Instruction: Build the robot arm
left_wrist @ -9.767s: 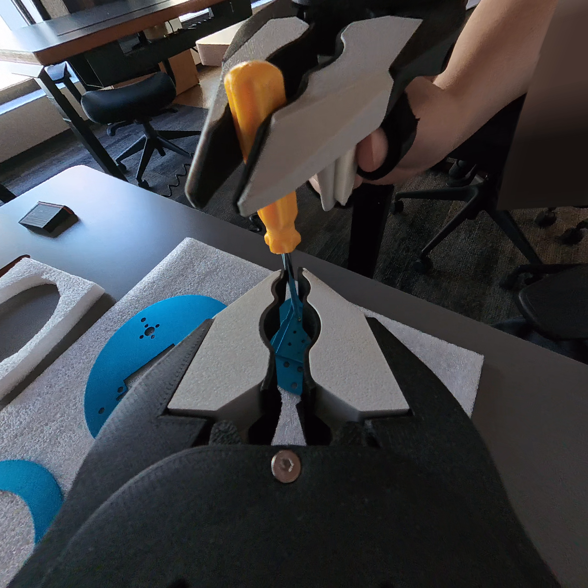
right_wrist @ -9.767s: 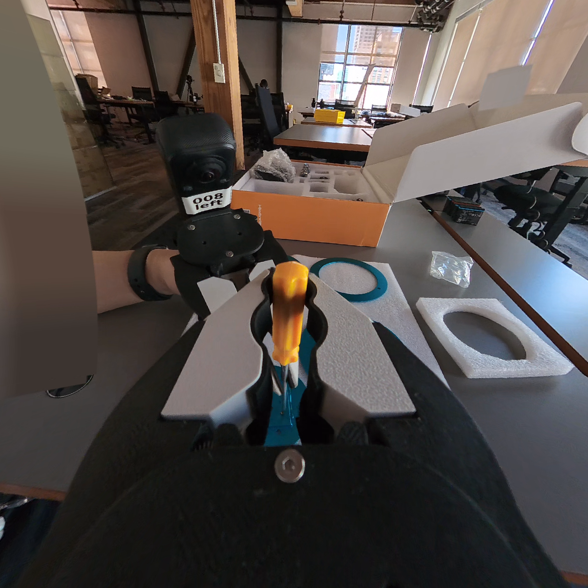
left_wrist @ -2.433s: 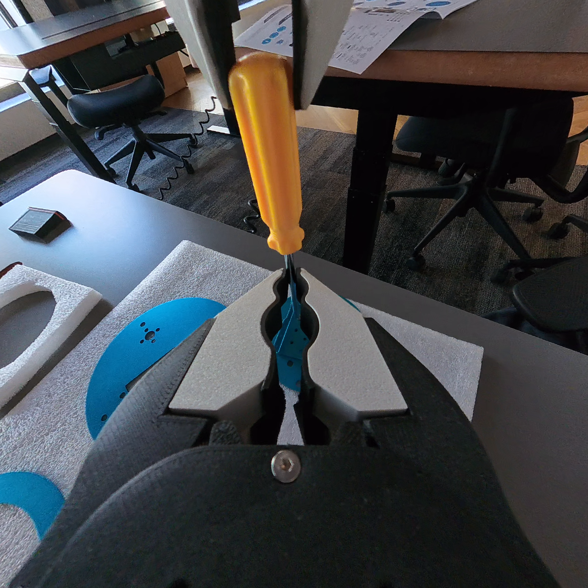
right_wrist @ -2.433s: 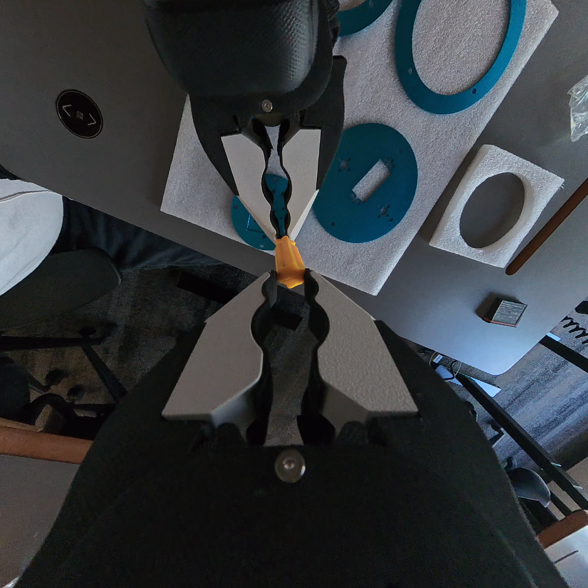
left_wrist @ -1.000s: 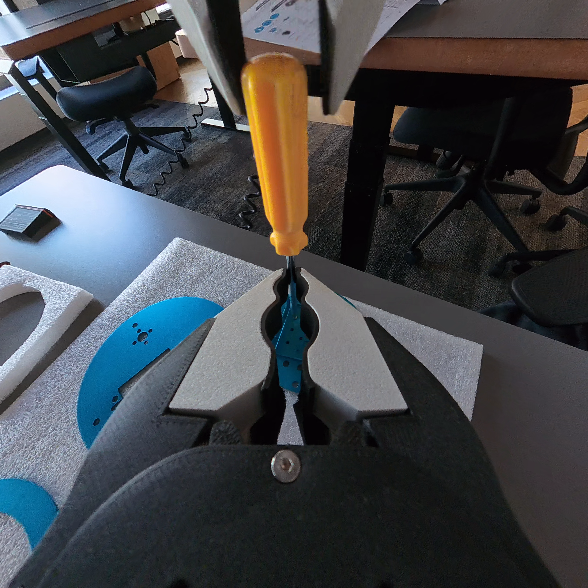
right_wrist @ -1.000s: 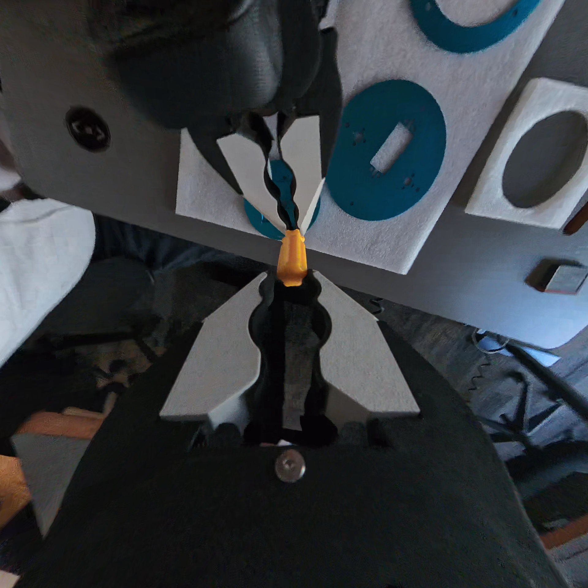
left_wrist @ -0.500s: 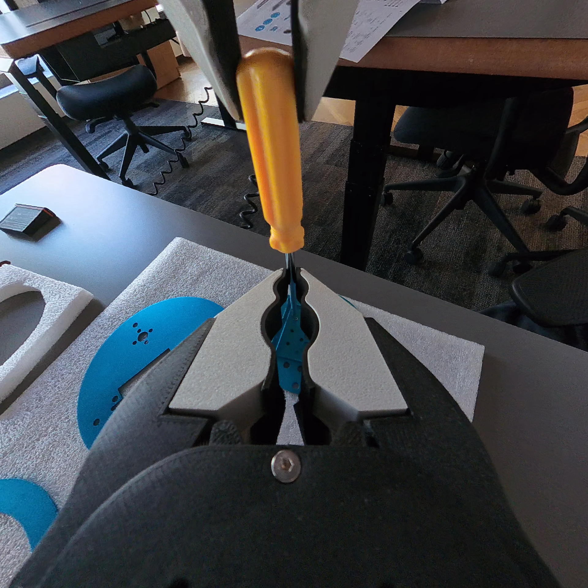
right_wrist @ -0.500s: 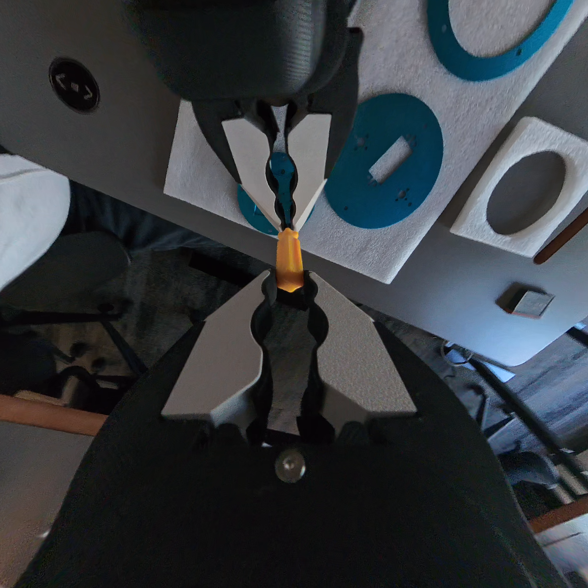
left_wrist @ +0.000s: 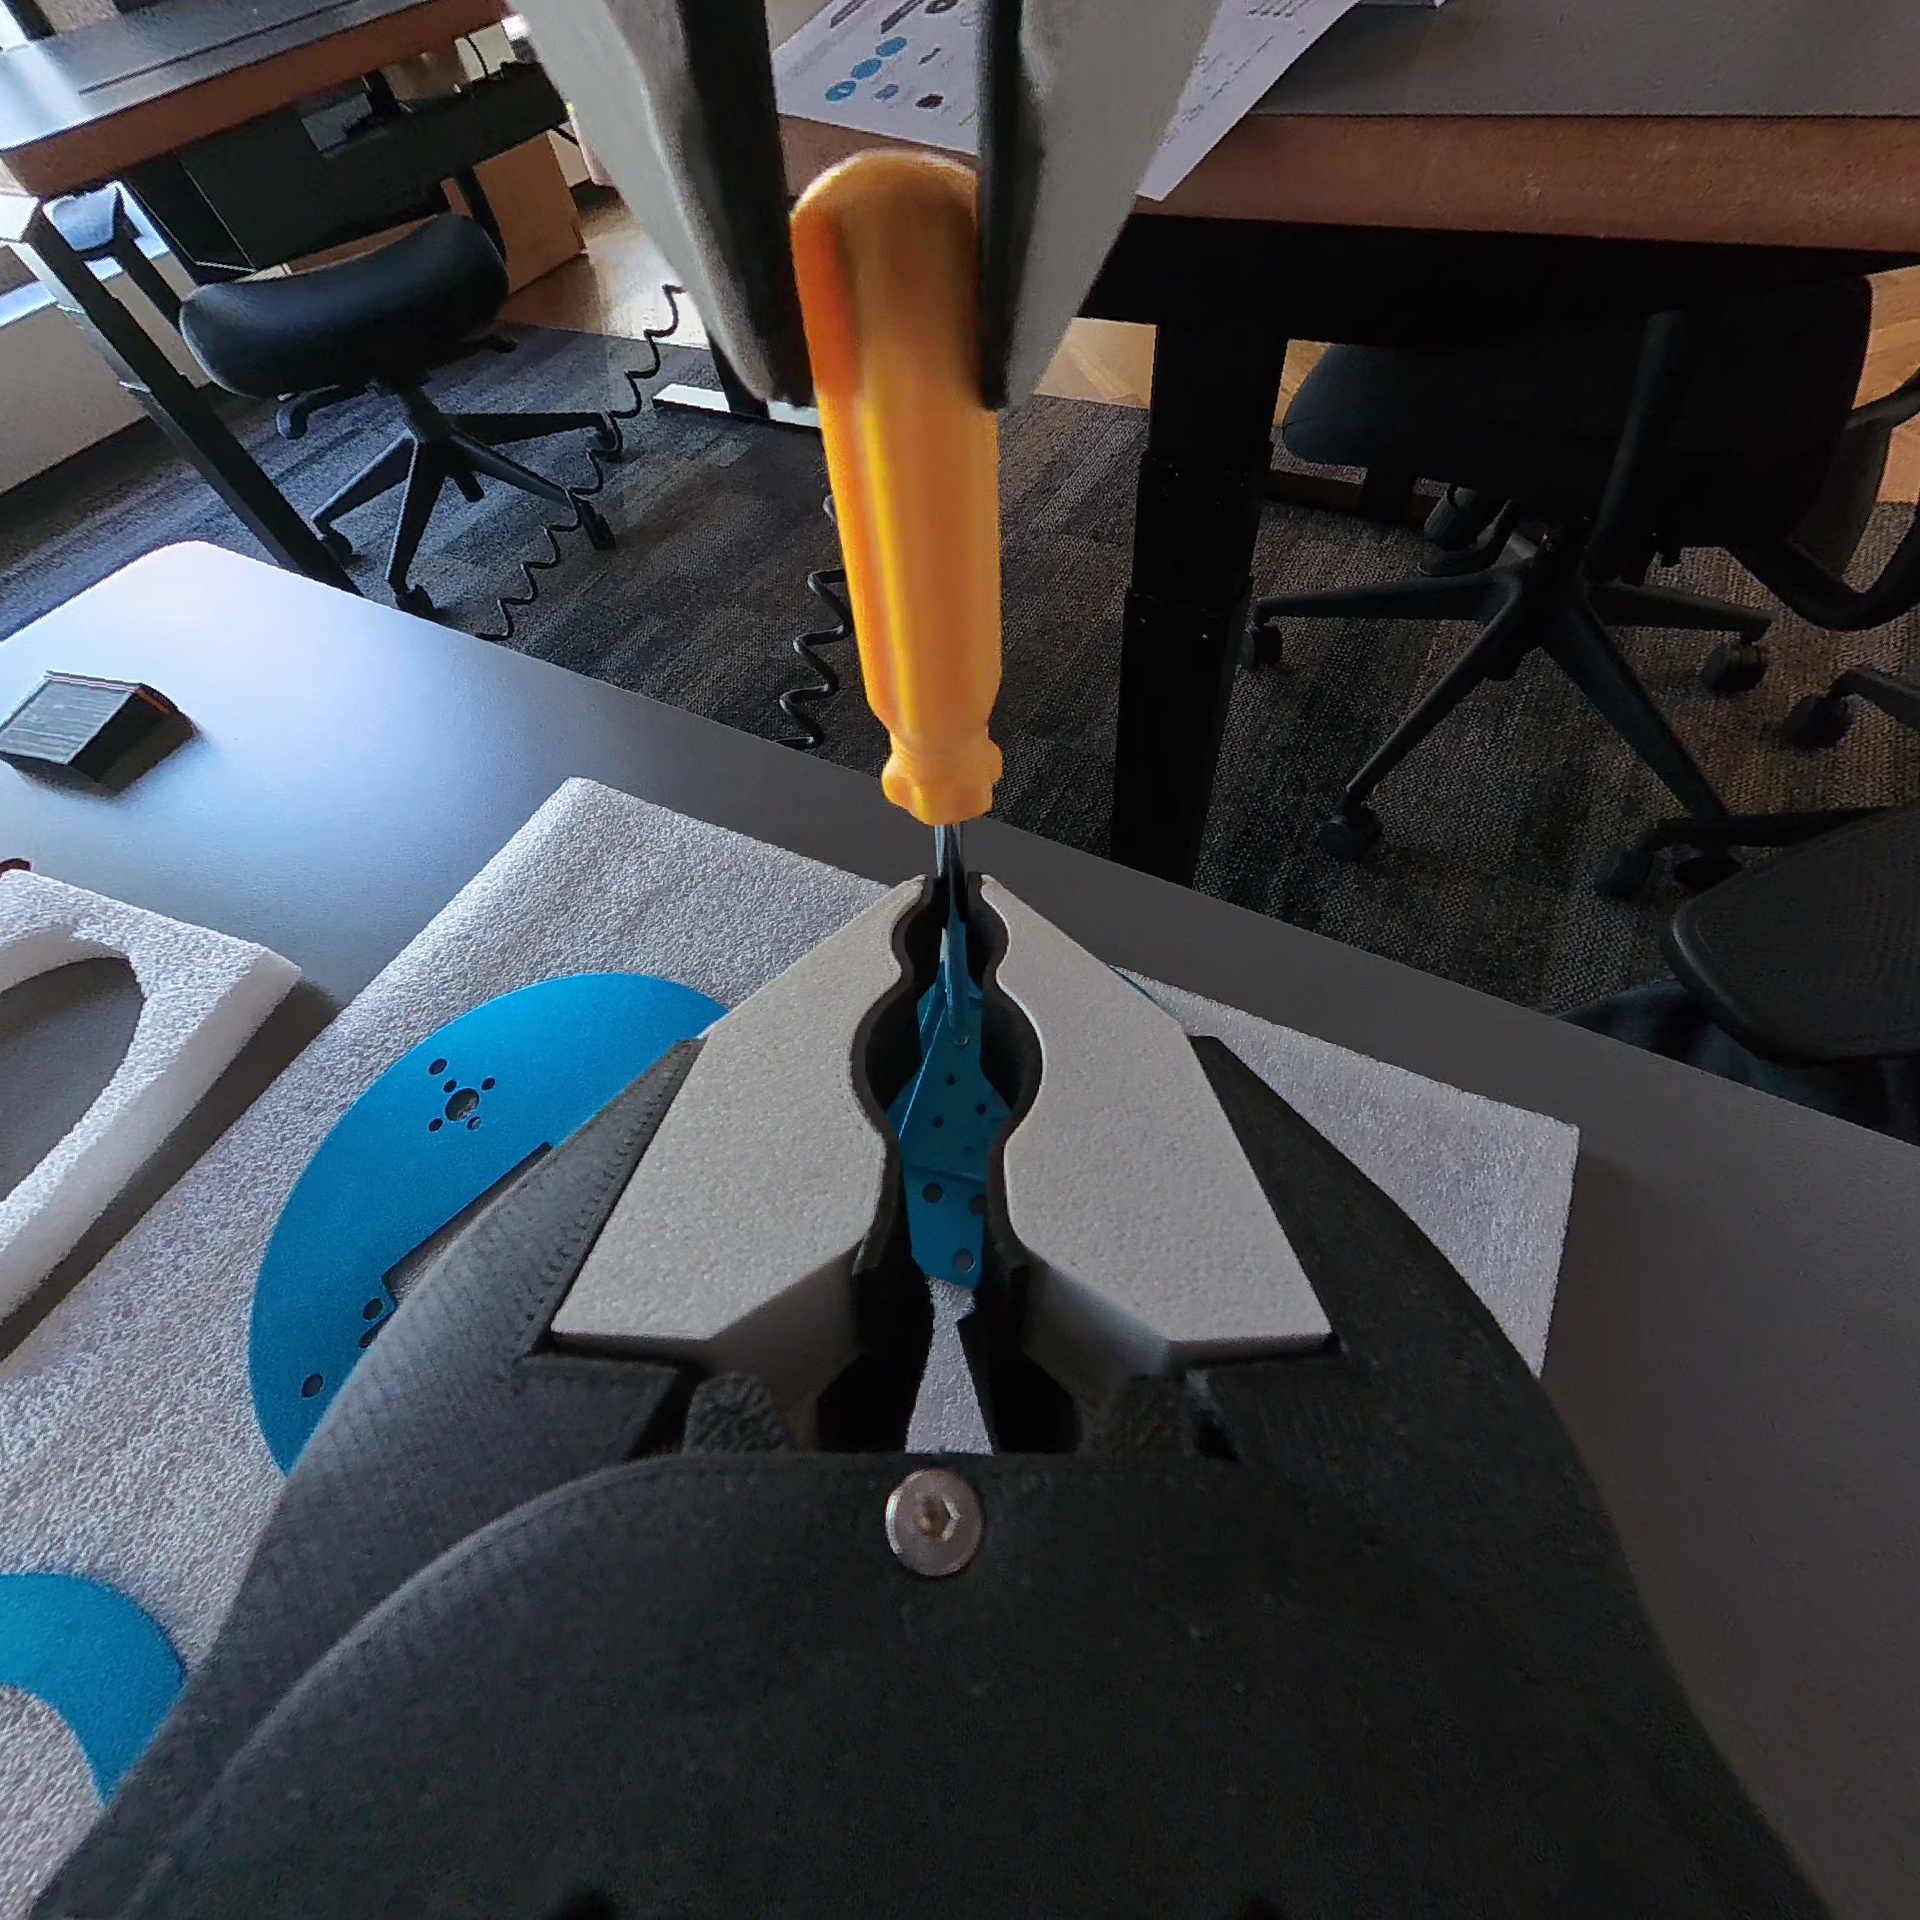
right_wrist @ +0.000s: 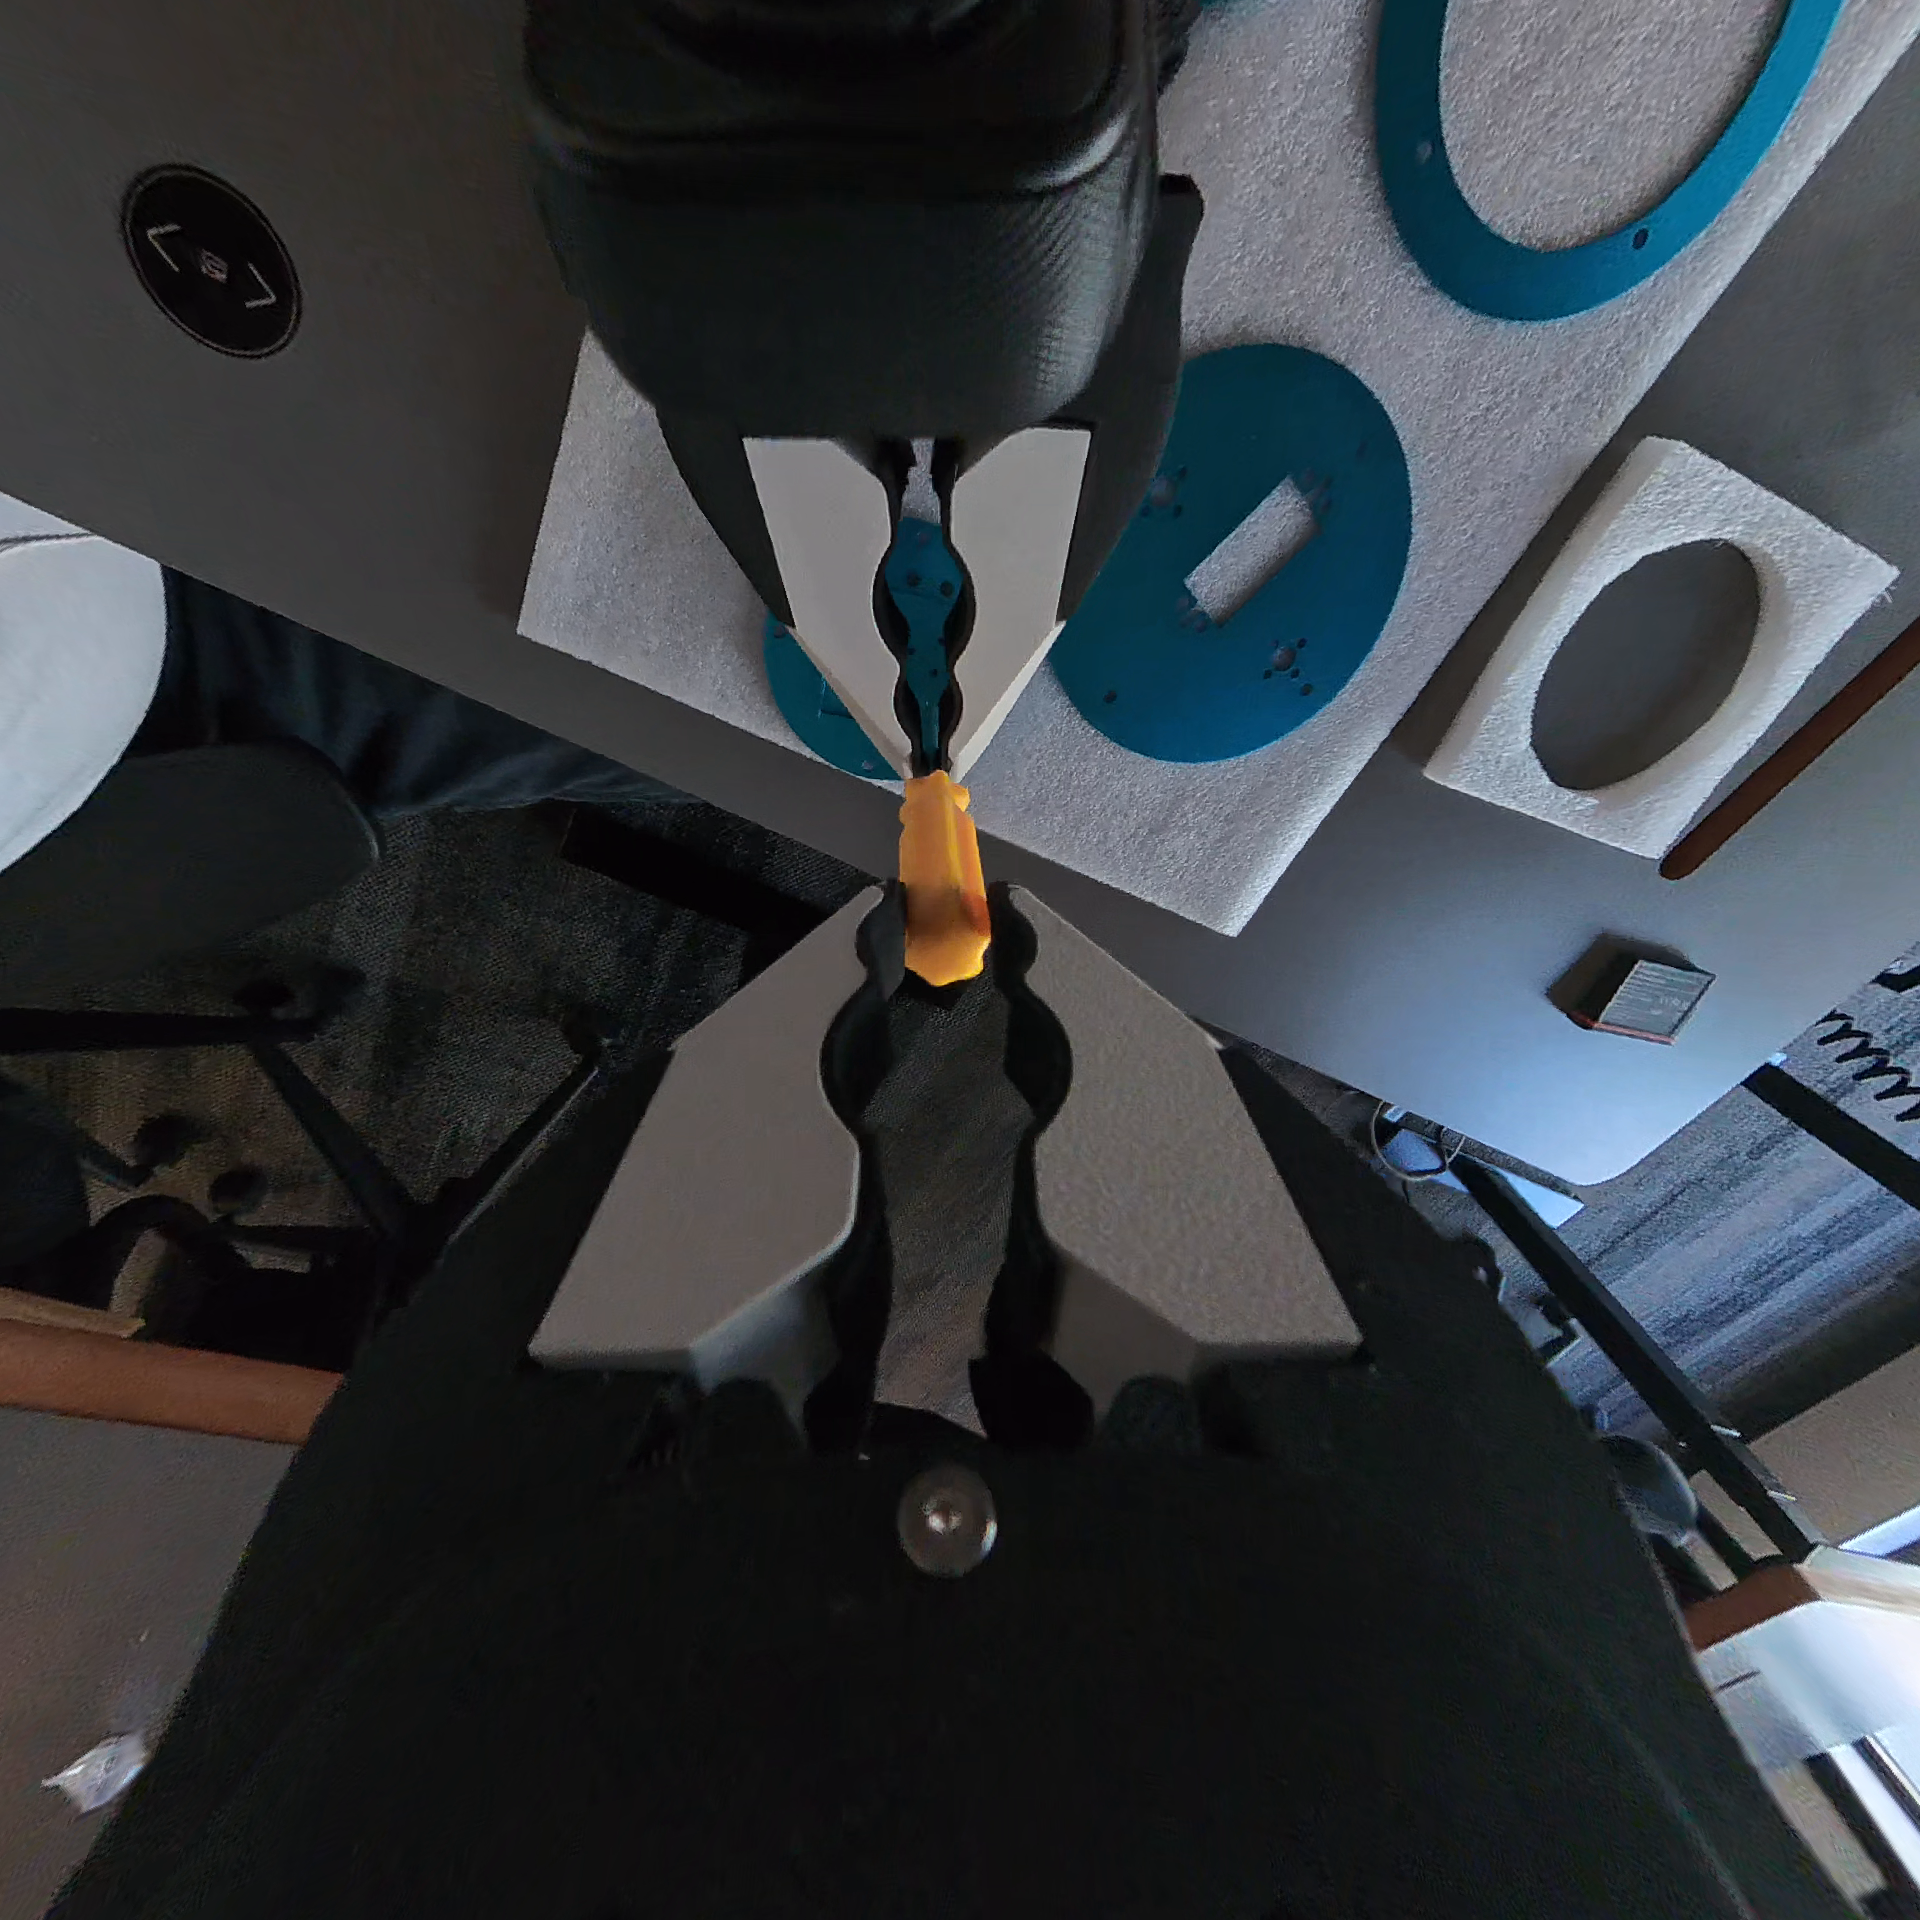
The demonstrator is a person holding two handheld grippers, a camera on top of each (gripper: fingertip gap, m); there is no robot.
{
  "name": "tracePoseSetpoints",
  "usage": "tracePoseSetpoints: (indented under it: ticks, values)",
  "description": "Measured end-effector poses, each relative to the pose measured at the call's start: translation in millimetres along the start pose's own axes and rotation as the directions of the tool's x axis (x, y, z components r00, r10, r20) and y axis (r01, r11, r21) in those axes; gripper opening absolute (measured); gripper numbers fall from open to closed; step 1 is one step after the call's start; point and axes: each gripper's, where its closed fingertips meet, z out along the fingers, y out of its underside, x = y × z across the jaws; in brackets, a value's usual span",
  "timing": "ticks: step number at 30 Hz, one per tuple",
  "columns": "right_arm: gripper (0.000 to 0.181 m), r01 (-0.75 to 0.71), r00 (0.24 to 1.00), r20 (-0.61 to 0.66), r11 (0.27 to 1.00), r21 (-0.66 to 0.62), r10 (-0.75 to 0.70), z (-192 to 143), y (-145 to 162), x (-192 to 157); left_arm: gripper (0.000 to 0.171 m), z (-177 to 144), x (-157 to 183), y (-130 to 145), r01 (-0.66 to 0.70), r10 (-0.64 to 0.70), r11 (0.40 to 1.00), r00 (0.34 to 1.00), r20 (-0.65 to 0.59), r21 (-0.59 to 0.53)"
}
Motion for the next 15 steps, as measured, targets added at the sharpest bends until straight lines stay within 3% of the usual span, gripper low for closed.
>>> tracePoseSetpoints:
  ticks: [10, 13, 15]
  values:
    - [0.015, -0.348, 0.936, 0.043, 0.937, -0.039, 0.349, 0.4, -1.5, 6.1, 0.002, -0.2, -1.2, 0.4, 0.006, -0.006, 1.0, 1.0, 0.007, -0.002]
    - [0.013, -0.221, 0.974, 0.051, 0.975, -0.013, 0.222, 0.2, -4.7, 2.0, 0.002, -0.1, -0.2, 0.3, -0.001, 0.001, 1.0, 1.0, 0.002, -0.001]
    - [0.025, -0.108, 0.994, 0.012, 0.994, 0.003, 0.108, -0.5, -4.5, 3.2, 0.002, 0.1, 0.4, 0.2, -0.004, 0.004, 1.0, 1.0, 0.0, -0.002]
